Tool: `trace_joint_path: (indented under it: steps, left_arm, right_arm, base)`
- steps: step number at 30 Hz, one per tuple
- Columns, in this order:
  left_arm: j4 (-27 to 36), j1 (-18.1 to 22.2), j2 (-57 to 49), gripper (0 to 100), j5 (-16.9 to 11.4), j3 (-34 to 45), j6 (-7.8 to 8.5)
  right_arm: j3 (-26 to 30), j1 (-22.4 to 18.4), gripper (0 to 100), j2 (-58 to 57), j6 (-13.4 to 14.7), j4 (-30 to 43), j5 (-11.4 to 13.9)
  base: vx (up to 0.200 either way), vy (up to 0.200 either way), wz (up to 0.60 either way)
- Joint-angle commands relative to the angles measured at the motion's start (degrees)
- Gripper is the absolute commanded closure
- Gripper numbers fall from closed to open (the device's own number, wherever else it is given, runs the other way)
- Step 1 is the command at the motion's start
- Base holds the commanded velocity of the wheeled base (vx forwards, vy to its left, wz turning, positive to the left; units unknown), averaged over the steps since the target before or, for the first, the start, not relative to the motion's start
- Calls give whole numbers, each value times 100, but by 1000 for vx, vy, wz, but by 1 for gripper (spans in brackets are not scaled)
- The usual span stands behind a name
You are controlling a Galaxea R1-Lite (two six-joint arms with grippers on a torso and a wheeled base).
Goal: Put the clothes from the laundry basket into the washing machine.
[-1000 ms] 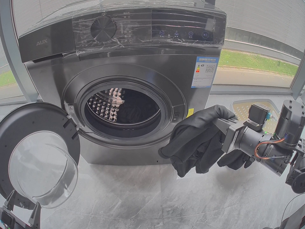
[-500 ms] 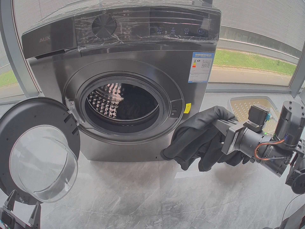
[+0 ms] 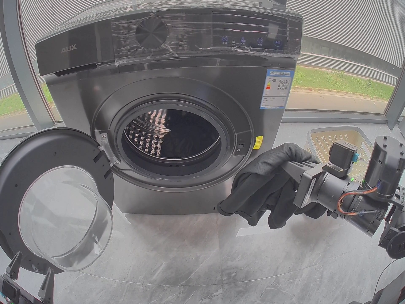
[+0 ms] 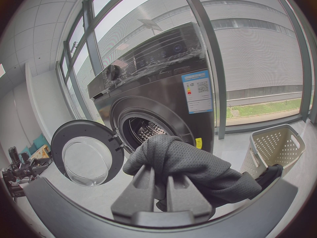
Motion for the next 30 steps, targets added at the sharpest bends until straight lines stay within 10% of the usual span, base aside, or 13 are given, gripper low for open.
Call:
trace_joint_path:
  steps: [1,30]
  left_arm:
    - [0,0,-99,0,0,92,-10]
    - [-9,0,-99,0,0,92,-1]
  right_arm:
    - [13,14,100,9,3,-2,0]
    - [532,-74,100,474,1207,-143,607]
  base:
    - [0,0,0]
    - [0,0,0]
